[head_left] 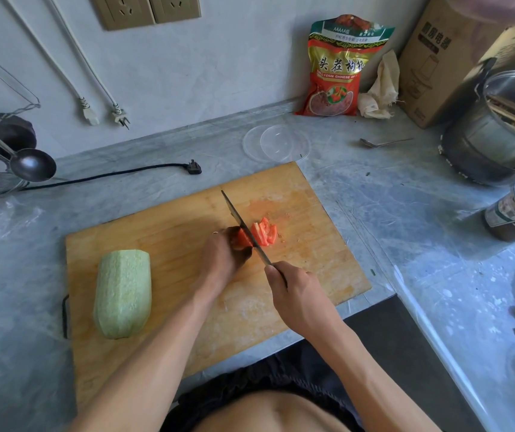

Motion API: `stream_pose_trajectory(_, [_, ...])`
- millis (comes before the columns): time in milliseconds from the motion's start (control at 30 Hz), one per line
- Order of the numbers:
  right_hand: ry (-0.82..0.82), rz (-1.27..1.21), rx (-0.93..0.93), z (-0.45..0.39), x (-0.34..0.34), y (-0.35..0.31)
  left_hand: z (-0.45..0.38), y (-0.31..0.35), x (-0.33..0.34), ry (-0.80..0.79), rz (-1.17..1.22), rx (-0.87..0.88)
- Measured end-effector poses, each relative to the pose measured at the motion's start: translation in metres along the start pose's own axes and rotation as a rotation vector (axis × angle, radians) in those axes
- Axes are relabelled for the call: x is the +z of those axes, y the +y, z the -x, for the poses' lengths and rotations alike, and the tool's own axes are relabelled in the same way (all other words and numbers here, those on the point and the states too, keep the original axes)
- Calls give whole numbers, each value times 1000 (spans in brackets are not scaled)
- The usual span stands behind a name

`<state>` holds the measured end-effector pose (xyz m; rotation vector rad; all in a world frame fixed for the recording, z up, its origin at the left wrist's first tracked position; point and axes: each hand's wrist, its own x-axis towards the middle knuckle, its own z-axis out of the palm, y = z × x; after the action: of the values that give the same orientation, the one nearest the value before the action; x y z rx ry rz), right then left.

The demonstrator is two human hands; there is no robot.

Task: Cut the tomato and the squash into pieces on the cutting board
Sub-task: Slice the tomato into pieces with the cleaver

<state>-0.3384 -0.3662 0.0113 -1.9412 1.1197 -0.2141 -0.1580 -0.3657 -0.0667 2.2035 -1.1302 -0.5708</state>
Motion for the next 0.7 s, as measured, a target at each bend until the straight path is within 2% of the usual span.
stream_pose_trajectory(333, [29,-87,14,2,-6,4,-3,4,4,-30,32,-38])
stream_pose_trajectory(500, [35,-102,28,2,-6,5,-4,19,-3,-70,227,-210])
stream_pose_trajectory(700, [36,-131,63,1,-8,8,-14,26,-7,-89,290,-351])
